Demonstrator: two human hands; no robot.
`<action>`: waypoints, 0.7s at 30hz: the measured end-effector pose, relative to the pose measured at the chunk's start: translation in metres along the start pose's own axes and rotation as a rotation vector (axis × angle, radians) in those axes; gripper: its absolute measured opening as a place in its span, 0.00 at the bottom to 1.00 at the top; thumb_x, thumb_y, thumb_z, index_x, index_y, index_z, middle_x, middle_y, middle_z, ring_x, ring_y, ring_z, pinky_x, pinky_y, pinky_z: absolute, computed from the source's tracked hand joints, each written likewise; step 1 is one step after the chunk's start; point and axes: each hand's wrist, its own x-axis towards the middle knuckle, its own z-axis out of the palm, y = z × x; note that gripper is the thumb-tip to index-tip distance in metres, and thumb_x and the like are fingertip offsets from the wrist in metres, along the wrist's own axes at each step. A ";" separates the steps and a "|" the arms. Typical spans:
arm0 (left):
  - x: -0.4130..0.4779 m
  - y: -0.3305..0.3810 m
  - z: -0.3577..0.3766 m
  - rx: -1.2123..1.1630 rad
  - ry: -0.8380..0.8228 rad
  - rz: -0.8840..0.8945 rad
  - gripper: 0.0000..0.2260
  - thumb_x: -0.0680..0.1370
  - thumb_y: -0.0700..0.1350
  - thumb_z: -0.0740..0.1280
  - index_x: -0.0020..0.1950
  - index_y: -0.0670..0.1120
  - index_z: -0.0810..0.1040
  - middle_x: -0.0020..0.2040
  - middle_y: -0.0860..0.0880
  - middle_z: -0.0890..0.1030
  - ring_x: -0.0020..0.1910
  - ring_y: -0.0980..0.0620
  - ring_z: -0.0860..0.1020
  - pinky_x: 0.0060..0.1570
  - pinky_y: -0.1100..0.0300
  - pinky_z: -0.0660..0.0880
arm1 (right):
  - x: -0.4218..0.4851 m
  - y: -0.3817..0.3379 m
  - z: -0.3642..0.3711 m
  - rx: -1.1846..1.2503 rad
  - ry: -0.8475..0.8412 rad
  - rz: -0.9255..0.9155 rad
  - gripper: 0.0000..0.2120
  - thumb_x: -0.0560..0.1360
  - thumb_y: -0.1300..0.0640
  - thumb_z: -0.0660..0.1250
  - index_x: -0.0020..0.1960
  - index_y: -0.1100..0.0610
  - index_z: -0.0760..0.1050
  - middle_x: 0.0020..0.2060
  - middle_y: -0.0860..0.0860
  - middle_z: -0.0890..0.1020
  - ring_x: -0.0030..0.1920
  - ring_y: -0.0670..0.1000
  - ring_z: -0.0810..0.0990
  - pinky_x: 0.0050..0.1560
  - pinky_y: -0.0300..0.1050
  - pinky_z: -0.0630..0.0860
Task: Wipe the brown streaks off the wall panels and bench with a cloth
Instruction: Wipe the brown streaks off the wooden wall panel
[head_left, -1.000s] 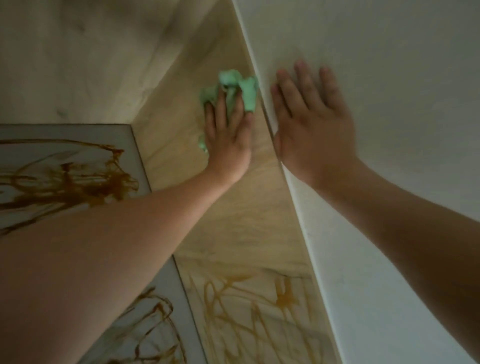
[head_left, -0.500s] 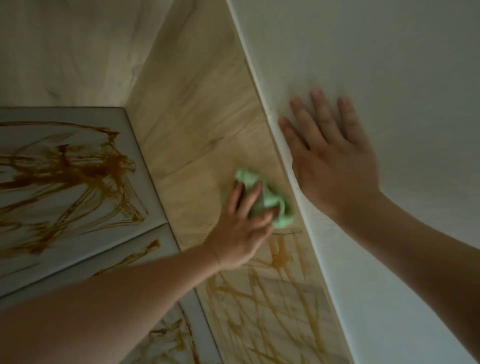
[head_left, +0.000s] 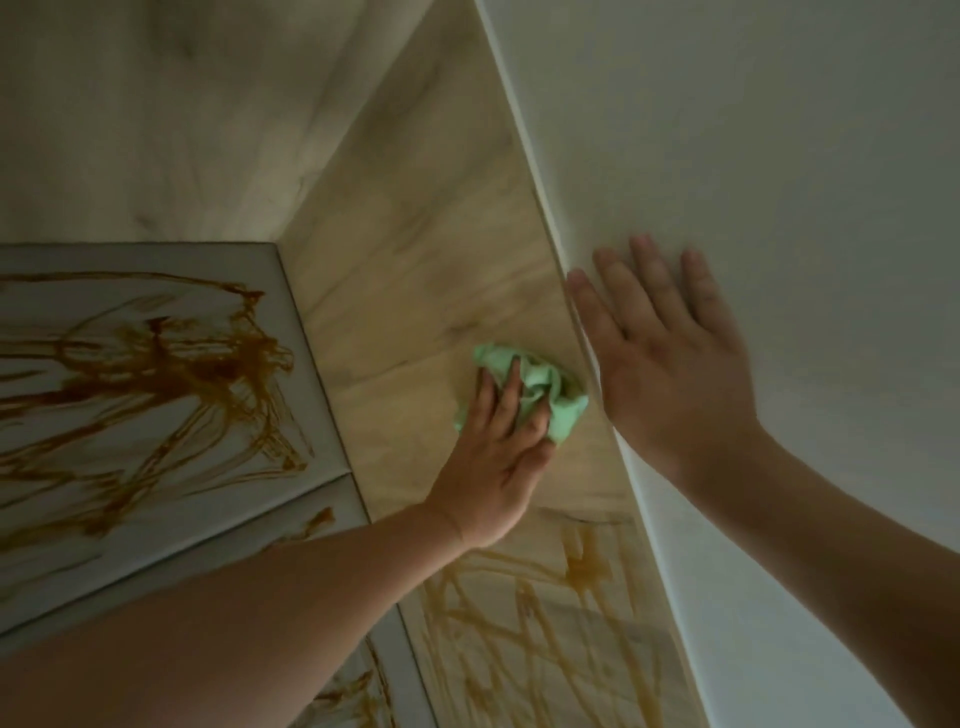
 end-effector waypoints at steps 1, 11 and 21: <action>0.006 -0.006 -0.009 -0.011 -0.041 -0.016 0.23 0.87 0.58 0.44 0.78 0.63 0.34 0.77 0.56 0.25 0.78 0.48 0.24 0.80 0.44 0.35 | 0.013 -0.002 0.003 0.000 -0.007 -0.006 0.21 0.84 0.62 0.56 0.76 0.60 0.72 0.73 0.62 0.74 0.76 0.66 0.68 0.76 0.67 0.62; 0.167 -0.066 -0.154 -0.005 0.411 -0.051 0.23 0.86 0.43 0.50 0.82 0.38 0.59 0.82 0.44 0.42 0.81 0.42 0.37 0.80 0.37 0.41 | 0.127 -0.014 0.041 -0.012 -0.113 0.079 0.28 0.85 0.51 0.55 0.82 0.61 0.59 0.80 0.63 0.63 0.81 0.65 0.58 0.81 0.64 0.49; 0.203 -0.109 -0.186 -0.033 0.500 -0.145 0.27 0.86 0.50 0.45 0.83 0.39 0.56 0.84 0.41 0.49 0.83 0.41 0.43 0.81 0.45 0.38 | 0.127 -0.034 0.059 -0.055 -0.196 0.051 0.30 0.87 0.46 0.49 0.84 0.58 0.51 0.81 0.67 0.53 0.82 0.69 0.47 0.81 0.66 0.44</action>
